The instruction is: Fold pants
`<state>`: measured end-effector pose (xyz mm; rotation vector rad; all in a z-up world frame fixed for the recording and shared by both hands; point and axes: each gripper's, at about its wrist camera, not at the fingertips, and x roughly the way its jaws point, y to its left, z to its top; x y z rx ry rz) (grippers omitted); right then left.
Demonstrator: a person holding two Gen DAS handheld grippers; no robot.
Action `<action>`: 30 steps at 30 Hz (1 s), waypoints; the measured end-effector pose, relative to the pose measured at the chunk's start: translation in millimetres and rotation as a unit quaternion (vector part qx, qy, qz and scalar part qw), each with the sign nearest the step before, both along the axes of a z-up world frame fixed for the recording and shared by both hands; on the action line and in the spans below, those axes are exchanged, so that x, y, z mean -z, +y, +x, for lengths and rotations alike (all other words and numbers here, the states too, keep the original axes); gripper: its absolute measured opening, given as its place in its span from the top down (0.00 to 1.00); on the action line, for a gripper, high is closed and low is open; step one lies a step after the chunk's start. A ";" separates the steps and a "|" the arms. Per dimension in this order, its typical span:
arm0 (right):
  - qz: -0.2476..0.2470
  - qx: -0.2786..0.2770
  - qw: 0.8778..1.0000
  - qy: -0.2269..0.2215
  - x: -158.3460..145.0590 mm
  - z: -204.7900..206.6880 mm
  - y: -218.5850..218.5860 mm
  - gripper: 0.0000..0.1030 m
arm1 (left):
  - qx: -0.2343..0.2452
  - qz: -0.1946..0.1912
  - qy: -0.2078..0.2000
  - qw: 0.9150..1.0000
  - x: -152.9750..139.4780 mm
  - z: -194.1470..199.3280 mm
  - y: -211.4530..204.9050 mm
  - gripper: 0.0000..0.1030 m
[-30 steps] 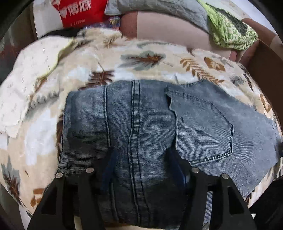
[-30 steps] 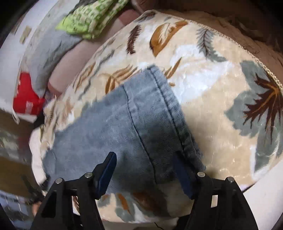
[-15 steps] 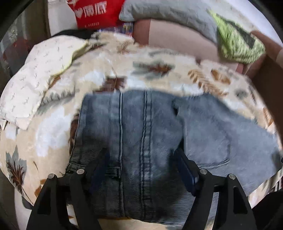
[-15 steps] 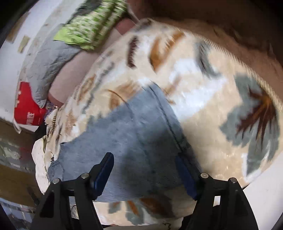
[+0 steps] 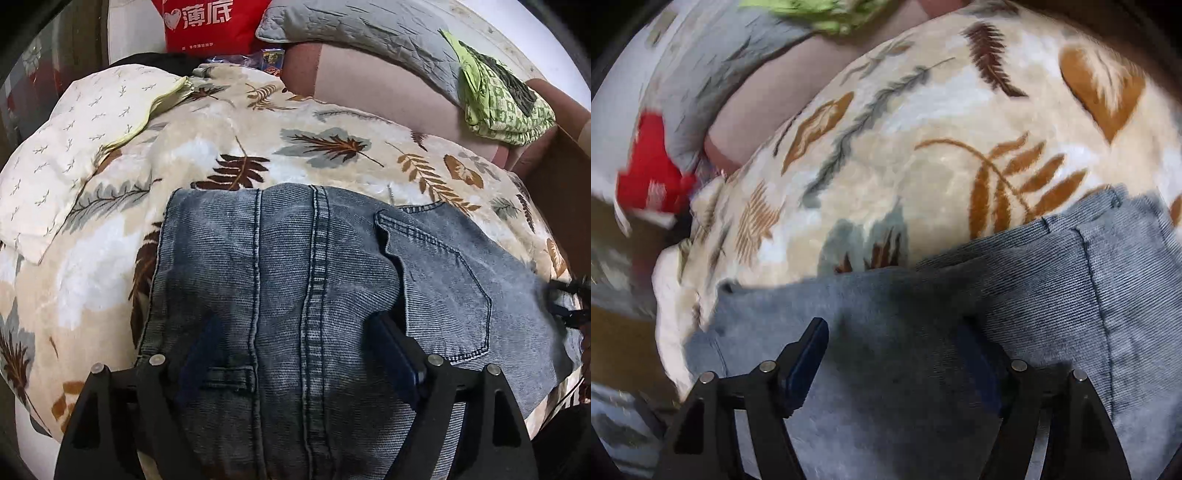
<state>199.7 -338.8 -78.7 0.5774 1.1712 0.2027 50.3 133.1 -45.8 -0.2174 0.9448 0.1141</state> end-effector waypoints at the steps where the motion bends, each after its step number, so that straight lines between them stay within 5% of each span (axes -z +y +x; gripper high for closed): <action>1: 0.009 0.009 1.000 -0.004 -5.7 -1.9 -2.0 0.27 | 0.000 -0.002 -0.002 1.000 0.2 -1.1 1.0 0.19; 6: 0.002 0.006 0.999 -0.040 -38.7 -28.7 -5.5 0.26 | -0.001 -0.016 -0.009 1.000 0.1 0.0 6.4 0.19; 9: -0.042 0.041 0.998 -0.005 -19.0 -21.7 -18.2 0.26 | -0.002 -0.016 -0.010 1.000 0.1 0.4 6.3 0.19; 13: -0.019 0.066 0.998 0.009 -19.5 -23.9 -29.9 0.26 | -0.004 -0.010 -0.016 1.000 -1.0 -1.3 5.9 0.19; 18: -0.016 0.033 0.998 -0.053 -69.9 -75.5 -24.3 0.25 | -0.041 -0.019 -0.037 0.998 -8.6 -3.2 13.2 0.19; 30: 0.006 -0.009 0.999 -0.043 -70.2 -115.2 -1.6 0.25 | -0.030 0.012 -0.059 0.998 -22.5 -10.1 -1.9 0.19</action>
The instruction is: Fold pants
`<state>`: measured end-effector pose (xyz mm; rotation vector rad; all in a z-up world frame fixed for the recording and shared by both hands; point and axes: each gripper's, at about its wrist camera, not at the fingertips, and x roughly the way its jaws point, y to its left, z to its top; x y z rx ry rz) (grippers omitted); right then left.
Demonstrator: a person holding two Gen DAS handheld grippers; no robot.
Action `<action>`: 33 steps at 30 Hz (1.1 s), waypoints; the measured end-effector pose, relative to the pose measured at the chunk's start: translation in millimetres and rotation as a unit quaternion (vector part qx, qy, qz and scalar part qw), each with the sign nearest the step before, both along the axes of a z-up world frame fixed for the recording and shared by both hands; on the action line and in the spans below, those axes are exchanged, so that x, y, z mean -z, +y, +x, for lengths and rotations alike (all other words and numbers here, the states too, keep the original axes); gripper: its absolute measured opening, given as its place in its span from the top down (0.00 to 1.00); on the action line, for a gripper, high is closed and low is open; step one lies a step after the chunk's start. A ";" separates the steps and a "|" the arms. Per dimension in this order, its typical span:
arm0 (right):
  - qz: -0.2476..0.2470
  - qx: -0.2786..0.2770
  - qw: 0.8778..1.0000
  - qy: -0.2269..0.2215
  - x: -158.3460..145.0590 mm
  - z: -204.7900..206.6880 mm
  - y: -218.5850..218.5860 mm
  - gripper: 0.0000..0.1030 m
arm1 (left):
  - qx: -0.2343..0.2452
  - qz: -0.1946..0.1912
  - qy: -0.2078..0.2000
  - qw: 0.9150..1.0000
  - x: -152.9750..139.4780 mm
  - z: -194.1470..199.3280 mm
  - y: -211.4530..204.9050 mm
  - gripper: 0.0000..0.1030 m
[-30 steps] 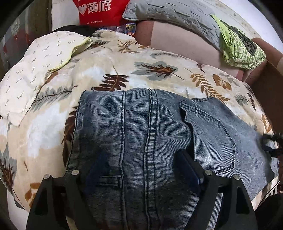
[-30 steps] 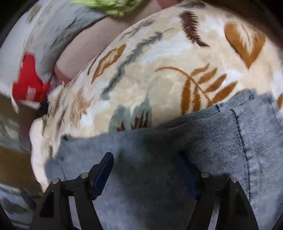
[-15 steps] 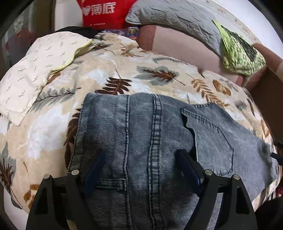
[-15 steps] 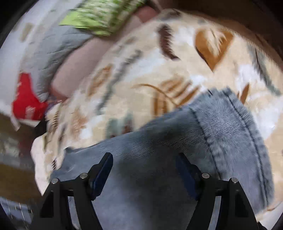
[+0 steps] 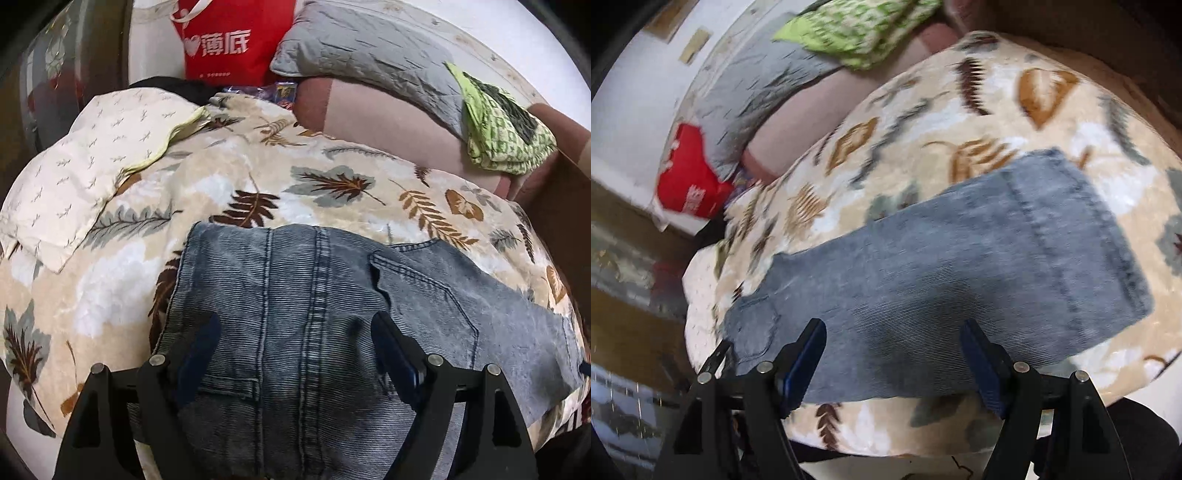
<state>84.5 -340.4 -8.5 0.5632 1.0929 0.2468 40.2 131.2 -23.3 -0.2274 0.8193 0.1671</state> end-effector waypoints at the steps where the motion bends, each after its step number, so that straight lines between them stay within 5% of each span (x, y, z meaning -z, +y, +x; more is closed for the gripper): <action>1: -0.004 -0.009 1.000 -0.003 -1.9 1.0 5.9 0.25 | 0.004 0.002 0.000 1.000 -1.2 -0.9 -1.4 0.19; 7: -0.002 -0.021 1.000 0.007 10.8 7.0 19.2 0.25 | 0.008 -0.001 -0.004 1.000 -3.5 -0.9 -1.7 0.19; 13: 0.004 0.028 0.998 0.062 59.9 20.8 -4.5 0.25 | 0.003 0.007 0.012 1.000 5.3 4.2 -0.7 0.19; 15: 0.018 0.031 0.998 0.042 52.5 21.6 -6.2 0.25 | 0.001 0.007 0.006 1.000 3.4 4.0 -0.1 0.19; 24: -0.019 -0.060 0.998 -0.005 -3.6 56.6 51.7 0.25 | -0.008 -0.008 -0.011 1.000 -11.3 -6.2 3.6 0.19; 27: -0.008 -0.108 0.994 -0.015 -10.0 72.4 84.6 0.25 | -0.007 0.010 -0.011 1.000 -9.1 -6.7 4.4 0.19; 33: -0.022 -0.192 0.981 -0.002 -1.4 123.5 168.0 0.25 | -0.012 -0.012 0.015 1.000 6.6 3.9 13.1 0.19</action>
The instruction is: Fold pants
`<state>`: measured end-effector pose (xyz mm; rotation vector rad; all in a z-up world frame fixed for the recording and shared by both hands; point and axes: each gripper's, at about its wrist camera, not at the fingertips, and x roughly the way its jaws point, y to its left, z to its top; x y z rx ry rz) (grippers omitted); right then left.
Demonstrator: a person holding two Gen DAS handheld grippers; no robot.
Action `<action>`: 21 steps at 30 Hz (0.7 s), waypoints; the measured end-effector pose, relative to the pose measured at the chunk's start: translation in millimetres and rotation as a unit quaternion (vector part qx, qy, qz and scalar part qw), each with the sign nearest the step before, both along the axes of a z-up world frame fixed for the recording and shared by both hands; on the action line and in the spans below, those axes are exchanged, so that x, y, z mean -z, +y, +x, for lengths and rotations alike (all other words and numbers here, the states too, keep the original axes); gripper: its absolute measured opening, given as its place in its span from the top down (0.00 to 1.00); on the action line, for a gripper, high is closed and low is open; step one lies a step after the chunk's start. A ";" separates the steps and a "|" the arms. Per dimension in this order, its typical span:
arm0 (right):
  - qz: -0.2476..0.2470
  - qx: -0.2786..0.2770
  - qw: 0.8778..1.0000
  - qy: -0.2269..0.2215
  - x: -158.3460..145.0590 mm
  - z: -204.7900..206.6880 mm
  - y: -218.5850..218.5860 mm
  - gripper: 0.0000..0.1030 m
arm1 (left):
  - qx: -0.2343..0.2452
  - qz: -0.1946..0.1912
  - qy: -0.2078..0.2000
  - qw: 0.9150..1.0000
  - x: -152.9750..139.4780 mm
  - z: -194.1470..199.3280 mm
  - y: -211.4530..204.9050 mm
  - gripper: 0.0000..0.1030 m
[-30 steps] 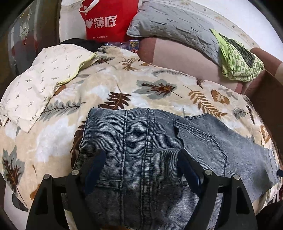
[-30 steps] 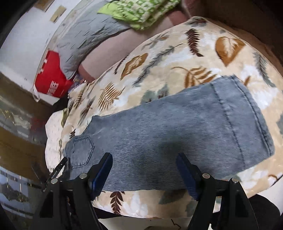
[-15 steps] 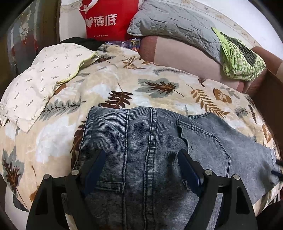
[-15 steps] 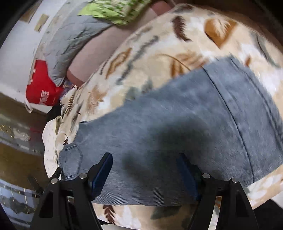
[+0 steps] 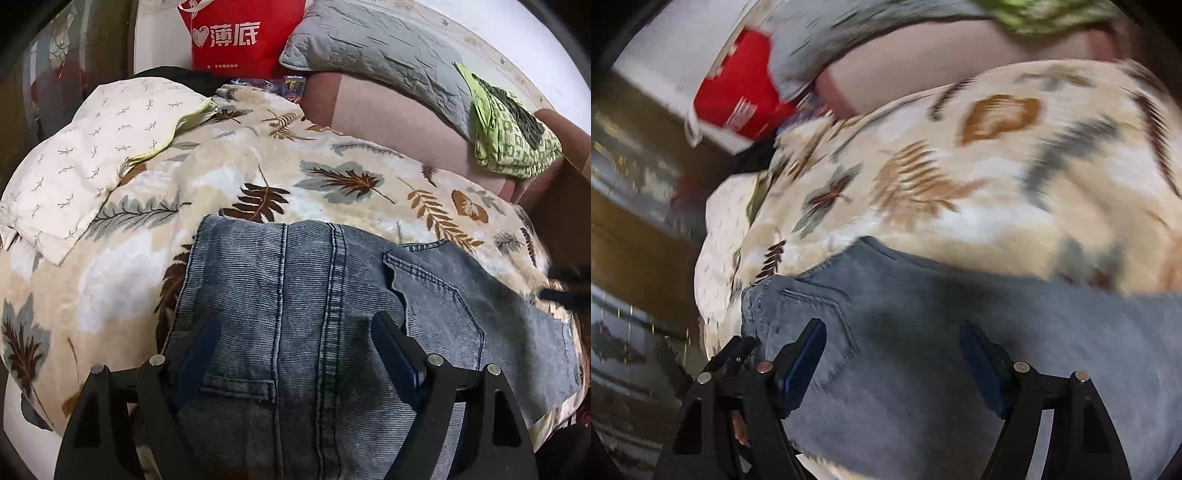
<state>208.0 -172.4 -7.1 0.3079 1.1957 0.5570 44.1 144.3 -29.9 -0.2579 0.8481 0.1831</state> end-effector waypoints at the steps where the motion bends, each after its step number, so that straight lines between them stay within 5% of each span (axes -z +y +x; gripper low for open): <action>1: -0.009 -0.011 1.000 0.004 3.6 10.2 12.8 0.25 | 0.002 0.002 0.007 1.000 3.6 1.5 -0.3 0.19; 9: -0.094 -0.081 0.992 0.023 49.6 81.5 101.5 0.27 | 0.007 0.009 0.030 0.999 15.8 4.3 -0.6 0.19; 11: -0.105 -0.096 0.989 0.033 61.5 84.6 113.6 0.65 | 0.008 0.011 0.030 0.999 15.5 4.1 -1.2 0.18; 14: -0.133 -0.088 0.987 0.014 68.1 86.0 123.9 0.71 | 0.009 0.007 0.030 0.999 16.1 5.1 0.3 0.18; 19: -0.147 -0.080 0.986 -0.010 59.9 79.7 125.2 0.66 | 0.003 0.005 0.025 1.000 15.7 5.3 0.2 0.17; 21: -0.132 -0.049 0.990 -0.023 42.4 66.8 108.5 0.42 | -0.003 0.002 0.021 1.000 14.3 4.5 1.0 0.17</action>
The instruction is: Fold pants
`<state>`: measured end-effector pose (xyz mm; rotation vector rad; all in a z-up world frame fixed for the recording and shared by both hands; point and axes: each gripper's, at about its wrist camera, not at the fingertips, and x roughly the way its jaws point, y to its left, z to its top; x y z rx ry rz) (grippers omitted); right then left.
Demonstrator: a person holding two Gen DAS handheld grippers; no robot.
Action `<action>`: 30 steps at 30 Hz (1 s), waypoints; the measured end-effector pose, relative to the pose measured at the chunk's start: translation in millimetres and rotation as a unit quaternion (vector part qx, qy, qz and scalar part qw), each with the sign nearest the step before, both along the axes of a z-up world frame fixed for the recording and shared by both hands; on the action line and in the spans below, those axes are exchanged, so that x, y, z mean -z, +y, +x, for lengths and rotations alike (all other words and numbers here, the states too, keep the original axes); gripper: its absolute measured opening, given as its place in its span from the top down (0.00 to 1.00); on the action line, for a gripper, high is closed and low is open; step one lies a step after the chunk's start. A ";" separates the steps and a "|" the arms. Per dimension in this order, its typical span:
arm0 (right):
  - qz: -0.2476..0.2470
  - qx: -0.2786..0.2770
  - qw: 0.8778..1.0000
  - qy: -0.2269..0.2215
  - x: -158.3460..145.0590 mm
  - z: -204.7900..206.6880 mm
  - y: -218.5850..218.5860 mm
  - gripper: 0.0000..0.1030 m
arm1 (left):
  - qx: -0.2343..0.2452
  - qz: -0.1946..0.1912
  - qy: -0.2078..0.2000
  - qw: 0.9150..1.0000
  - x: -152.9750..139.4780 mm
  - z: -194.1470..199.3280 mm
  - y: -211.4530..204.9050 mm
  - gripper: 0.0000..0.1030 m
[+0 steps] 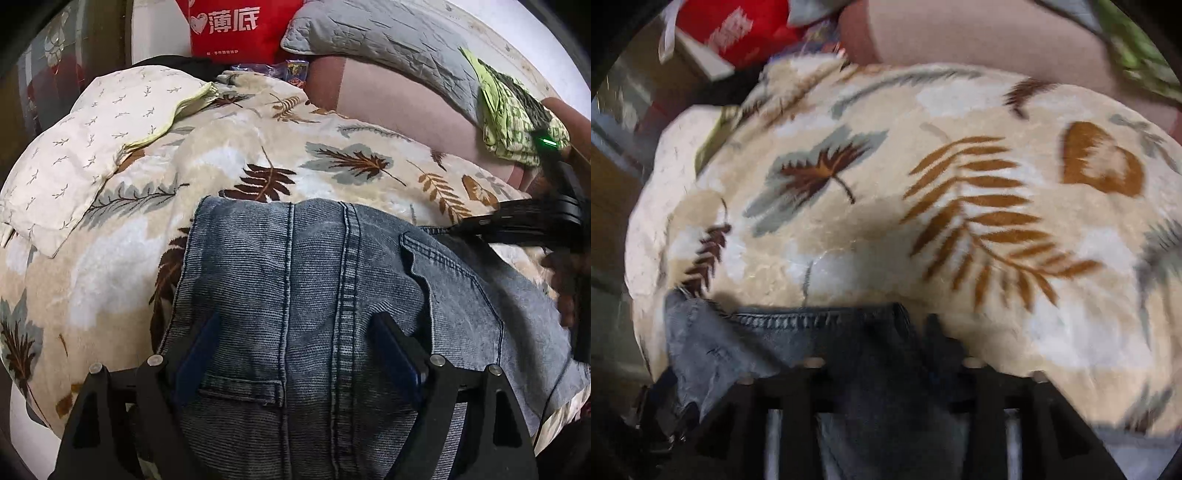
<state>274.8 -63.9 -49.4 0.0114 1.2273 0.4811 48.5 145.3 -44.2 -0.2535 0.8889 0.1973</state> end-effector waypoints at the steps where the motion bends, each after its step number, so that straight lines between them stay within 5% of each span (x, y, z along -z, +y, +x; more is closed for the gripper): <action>1: 0.011 0.012 1.000 -0.011 -9.1 -7.4 -9.6 0.36 | -0.003 0.000 -0.003 1.000 -1.1 -1.0 0.7 0.17; 4: 0.061 0.045 0.996 -0.045 -39.7 -48.4 -55.0 0.36 | -0.013 0.012 -0.021 1.000 -7.6 -6.4 0.0 0.17; 7: 0.117 0.078 0.990 -0.033 -48.5 -98.9 -102.4 0.35 | -0.012 0.033 -0.029 0.999 -15.7 -9.2 -5.4 0.17; 14: 0.106 0.189 0.976 -0.012 -22.6 -188.5 -218.4 0.33 | 0.004 0.039 -0.037 0.999 -38.4 -13.7 -31.7 0.17; 22: 0.143 0.262 0.954 0.002 -0.6 -203.1 -286.9 0.33 | 0.022 0.003 -0.028 0.999 -58.9 -16.5 -71.0 0.17; 27: 0.194 0.263 0.945 0.008 26.1 -195.8 -302.3 0.31 | 0.039 0.035 -0.016 0.998 -58.7 -21.3 -99.5 0.17; 30: 0.225 0.269 0.936 0.016 17.5 -193.9 -311.9 0.31 | 0.044 0.031 -0.012 0.998 -56.4 -15.6 -113.4 0.17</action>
